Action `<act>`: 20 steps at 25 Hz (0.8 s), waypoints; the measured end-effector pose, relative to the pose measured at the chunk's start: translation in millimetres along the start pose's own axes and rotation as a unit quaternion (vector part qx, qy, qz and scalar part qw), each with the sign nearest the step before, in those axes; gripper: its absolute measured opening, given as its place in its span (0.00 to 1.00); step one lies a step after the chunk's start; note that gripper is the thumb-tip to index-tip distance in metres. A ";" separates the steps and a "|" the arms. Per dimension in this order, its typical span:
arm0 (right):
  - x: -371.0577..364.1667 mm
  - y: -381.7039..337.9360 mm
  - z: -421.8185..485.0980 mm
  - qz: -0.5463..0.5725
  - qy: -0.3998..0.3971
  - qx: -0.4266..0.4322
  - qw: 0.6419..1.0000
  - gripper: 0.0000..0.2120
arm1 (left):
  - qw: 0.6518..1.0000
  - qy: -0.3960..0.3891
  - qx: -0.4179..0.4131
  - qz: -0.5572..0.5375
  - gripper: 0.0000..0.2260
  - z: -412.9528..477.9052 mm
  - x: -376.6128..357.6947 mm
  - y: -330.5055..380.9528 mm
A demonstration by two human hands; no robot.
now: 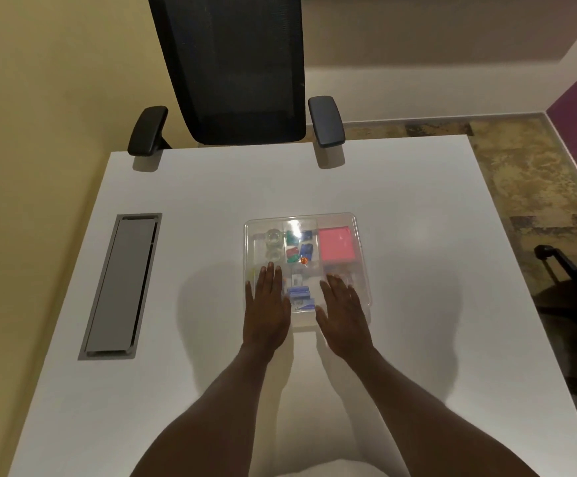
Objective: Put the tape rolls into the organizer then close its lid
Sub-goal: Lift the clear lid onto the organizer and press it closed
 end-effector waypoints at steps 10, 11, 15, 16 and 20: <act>-21.9 -9.3 -6.8 -0.032 -0.116 -0.021 0.992 0.28 | 0.992 -0.040 -0.024 0.114 0.33 -22.1 -37.0 26.0; -25.4 -6.7 -6.4 -0.029 -0.131 -0.029 0.991 0.27 | 0.993 -0.039 -0.020 0.106 0.33 -21.3 -36.7 24.4; -30.7 -1.2 -1.9 -0.039 -0.143 -0.029 0.989 0.26 | 0.998 -0.028 -0.013 0.060 0.31 -14.1 -30.3 20.7; -30.2 -0.9 1.3 -0.038 -0.138 -0.028 0.989 0.26 | 0.998 -0.025 -0.012 0.056 0.31 -10.6 -28.3 20.2; -32.1 1.6 25.8 -0.035 -0.143 -0.034 0.988 0.25 | 0.998 -0.027 -0.002 0.050 0.30 15.7 -20.2 18.5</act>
Point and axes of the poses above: each hand's wrist, its own z-axis towards the middle knuckle, its own x-axis out of the back of the hand, y = z × x, the point moved 9 cm from there along z, towards the middle knuckle, and after that the axes turned 8 degrees about x, right-handed, at the moved point
